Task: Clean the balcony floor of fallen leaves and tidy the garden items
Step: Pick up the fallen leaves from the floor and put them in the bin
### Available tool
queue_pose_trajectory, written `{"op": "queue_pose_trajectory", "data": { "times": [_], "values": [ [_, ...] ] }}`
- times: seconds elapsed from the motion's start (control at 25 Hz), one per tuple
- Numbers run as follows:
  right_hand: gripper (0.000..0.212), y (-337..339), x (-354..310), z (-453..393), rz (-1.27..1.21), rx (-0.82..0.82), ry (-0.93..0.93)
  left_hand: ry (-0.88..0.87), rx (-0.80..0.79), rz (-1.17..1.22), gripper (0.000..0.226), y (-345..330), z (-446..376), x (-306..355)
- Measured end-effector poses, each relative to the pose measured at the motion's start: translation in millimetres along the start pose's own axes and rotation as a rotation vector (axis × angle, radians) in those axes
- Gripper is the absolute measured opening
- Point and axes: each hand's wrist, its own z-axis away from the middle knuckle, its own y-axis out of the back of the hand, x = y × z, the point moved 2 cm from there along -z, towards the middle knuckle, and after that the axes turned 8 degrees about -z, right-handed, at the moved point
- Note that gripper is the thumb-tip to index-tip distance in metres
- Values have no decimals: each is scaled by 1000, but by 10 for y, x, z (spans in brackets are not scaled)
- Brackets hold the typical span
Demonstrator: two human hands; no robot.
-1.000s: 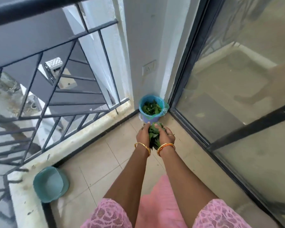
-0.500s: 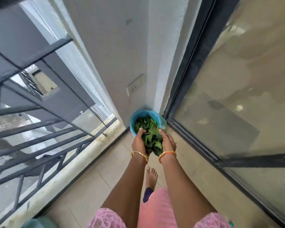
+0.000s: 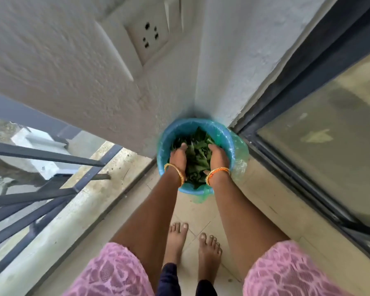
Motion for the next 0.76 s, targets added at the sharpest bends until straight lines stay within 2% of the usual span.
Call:
{"op": "queue_pose_trajectory", "data": {
  "times": [0.04,0.08,0.16,0.28,0.36,0.4,0.48,0.6,0.68,0.76],
  "values": [
    [10,-4,24,-85,1,-5,-52,43,-7,-67,98,55,-79,-12],
    [10,-1,32,-140,-2,-4,-81,14,20,-128,91,89,16,58],
    [23,40,61,-216,85,13,-50,-85,124,-322,74,87,806,432],
    [53,47,159,-158,616,61,295,-340,215,-873,75,67,1334,615],
    [65,-23,239,-51,851,-13,508,-477,143,-1191,76,12,1320,530],
    [68,-62,278,-42,923,-97,552,-455,76,-1314,75,8,1222,494],
    [70,-52,421,-232,1050,-234,431,-375,-70,-1571,74,41,949,395],
    [71,55,511,-529,1401,-360,161,-241,-272,-1933,67,101,633,266],
    [69,64,444,-531,1500,-392,160,-219,-266,-1980,66,63,640,275],
    [64,84,310,-389,1463,-345,273,-242,-181,-1915,68,-1,774,359]
  ]
}}
